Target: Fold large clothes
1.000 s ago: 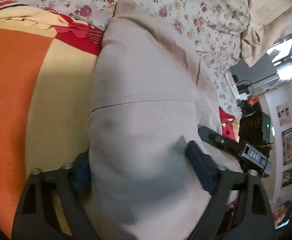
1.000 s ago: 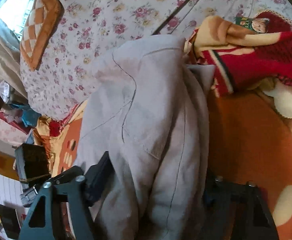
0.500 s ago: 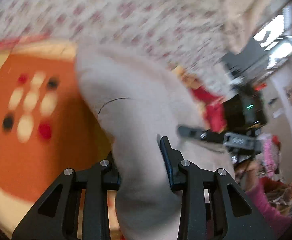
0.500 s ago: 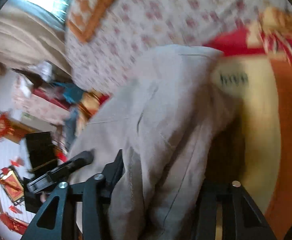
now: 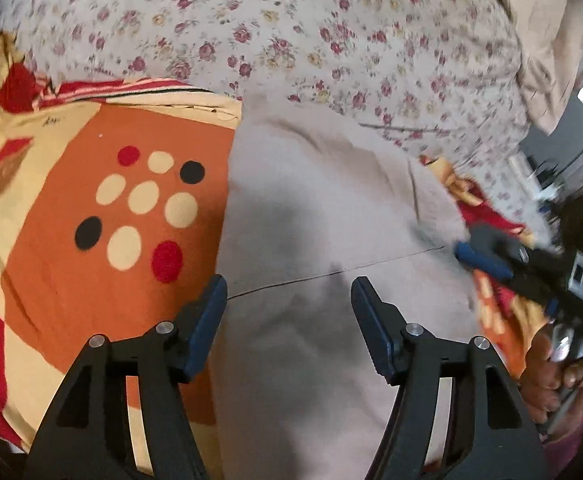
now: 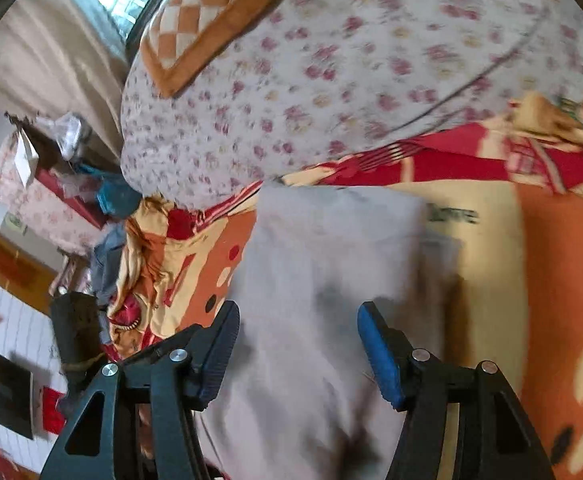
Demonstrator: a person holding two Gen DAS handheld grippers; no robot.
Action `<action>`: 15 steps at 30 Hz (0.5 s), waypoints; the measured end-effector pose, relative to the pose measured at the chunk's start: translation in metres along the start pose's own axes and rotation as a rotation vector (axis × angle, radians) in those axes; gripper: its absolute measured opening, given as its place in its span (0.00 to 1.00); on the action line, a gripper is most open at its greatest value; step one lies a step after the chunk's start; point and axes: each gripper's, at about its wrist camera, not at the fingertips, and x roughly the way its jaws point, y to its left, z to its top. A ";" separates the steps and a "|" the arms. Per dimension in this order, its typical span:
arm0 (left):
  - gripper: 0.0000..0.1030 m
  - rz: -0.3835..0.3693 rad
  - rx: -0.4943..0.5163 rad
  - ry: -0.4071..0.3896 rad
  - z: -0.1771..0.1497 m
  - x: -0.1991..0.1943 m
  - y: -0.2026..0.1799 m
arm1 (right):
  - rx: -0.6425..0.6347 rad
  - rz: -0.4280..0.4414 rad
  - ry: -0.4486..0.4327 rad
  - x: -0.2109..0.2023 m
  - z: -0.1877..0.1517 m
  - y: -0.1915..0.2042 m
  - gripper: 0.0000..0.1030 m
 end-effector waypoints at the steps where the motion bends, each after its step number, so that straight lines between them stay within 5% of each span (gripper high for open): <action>1: 0.63 0.024 0.015 0.002 -0.001 0.005 -0.004 | -0.003 -0.007 0.010 0.010 0.002 0.002 0.58; 3: 0.63 0.079 0.053 -0.012 -0.005 0.013 -0.009 | -0.014 -0.027 0.024 0.026 0.008 0.003 0.57; 7: 0.63 0.124 0.104 -0.031 -0.009 0.030 -0.016 | -0.017 -0.208 0.003 0.044 0.013 -0.020 0.53; 15: 0.70 0.165 0.151 -0.058 -0.012 0.040 -0.026 | -0.001 -0.289 0.002 0.050 0.009 -0.049 0.48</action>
